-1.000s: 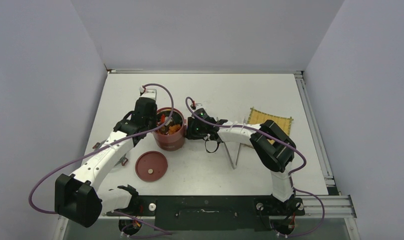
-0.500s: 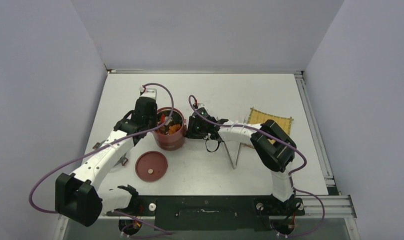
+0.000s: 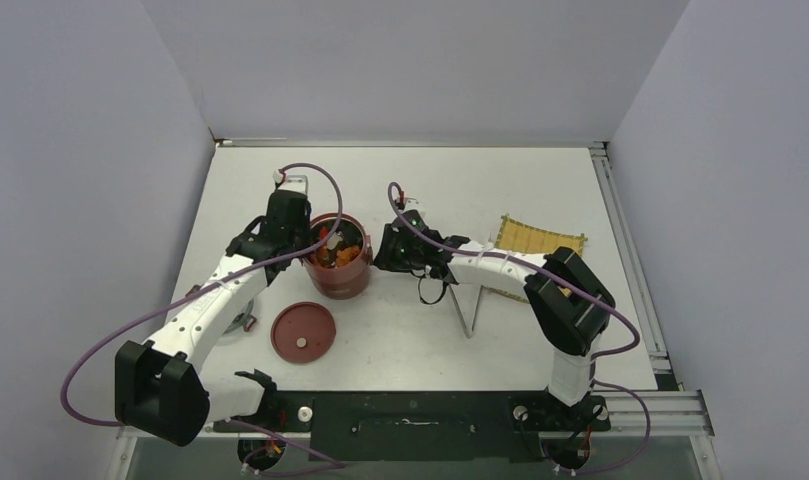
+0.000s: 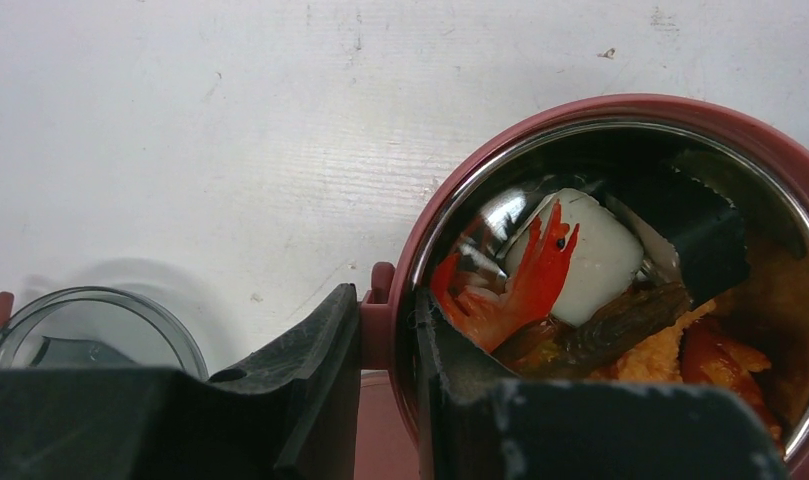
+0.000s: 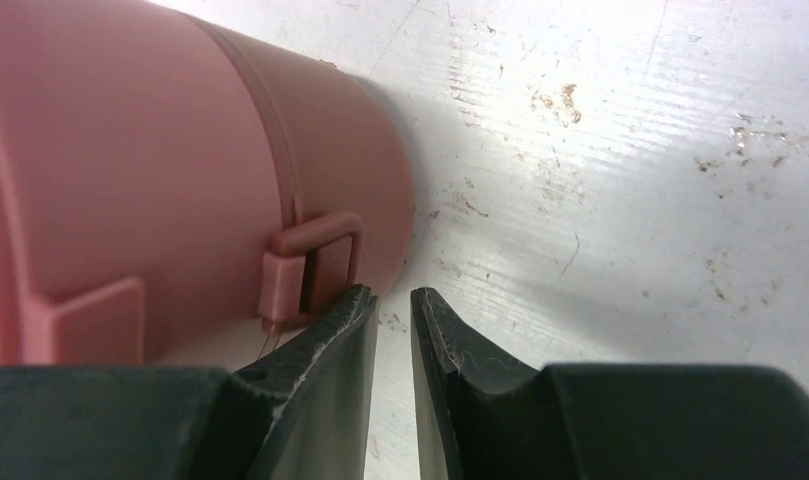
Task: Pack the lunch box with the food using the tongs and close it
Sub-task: Close the fastener on the packing box, then move the packing box to the center of the board.
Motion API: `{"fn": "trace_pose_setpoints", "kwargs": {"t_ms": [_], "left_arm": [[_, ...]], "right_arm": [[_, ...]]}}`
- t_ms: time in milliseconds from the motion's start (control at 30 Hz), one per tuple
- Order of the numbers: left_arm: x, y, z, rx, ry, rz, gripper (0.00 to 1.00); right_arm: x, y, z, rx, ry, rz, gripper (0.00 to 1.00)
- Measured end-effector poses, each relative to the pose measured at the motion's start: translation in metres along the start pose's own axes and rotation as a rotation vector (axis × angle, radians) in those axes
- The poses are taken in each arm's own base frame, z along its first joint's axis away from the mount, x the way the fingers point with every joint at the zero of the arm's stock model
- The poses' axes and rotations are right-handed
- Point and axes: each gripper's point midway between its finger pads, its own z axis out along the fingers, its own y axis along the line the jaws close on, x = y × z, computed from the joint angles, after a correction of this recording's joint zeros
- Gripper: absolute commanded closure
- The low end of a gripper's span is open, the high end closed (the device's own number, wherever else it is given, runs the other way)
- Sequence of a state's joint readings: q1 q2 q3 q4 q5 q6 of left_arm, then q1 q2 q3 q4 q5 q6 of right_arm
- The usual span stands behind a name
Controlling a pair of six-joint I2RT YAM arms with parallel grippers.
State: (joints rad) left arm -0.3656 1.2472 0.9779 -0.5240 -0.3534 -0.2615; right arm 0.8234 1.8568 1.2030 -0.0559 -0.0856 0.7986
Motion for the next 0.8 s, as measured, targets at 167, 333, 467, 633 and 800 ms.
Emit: {"fn": "trace_pose_setpoints", "kwargs": {"t_ms": [167,333,467,633,800], "left_arm": [[-0.002,-0.002,0.002,0.032,0.013,-0.023,0.86],[-0.002,-0.003,0.003,0.047,0.018,-0.032,0.86],[-0.002,-0.003,0.003,0.048,0.018,-0.032,0.82],[-0.002,-0.003,0.003,0.049,0.018,-0.032,0.81],[-0.002,-0.003,0.003,0.049,0.018,-0.033,0.81]], "right_arm": [[-0.007,0.006,-0.020,-0.028,-0.035,0.003,0.75],[-0.015,0.013,-0.028,-0.053,-0.062,0.002,0.76],[-0.015,0.010,-0.028,-0.037,-0.068,-0.001,0.76],[-0.013,-0.004,-0.025,0.028,-0.075,-0.005,0.76],[-0.005,-0.015,-0.013,0.064,-0.055,-0.010,0.77]]}}
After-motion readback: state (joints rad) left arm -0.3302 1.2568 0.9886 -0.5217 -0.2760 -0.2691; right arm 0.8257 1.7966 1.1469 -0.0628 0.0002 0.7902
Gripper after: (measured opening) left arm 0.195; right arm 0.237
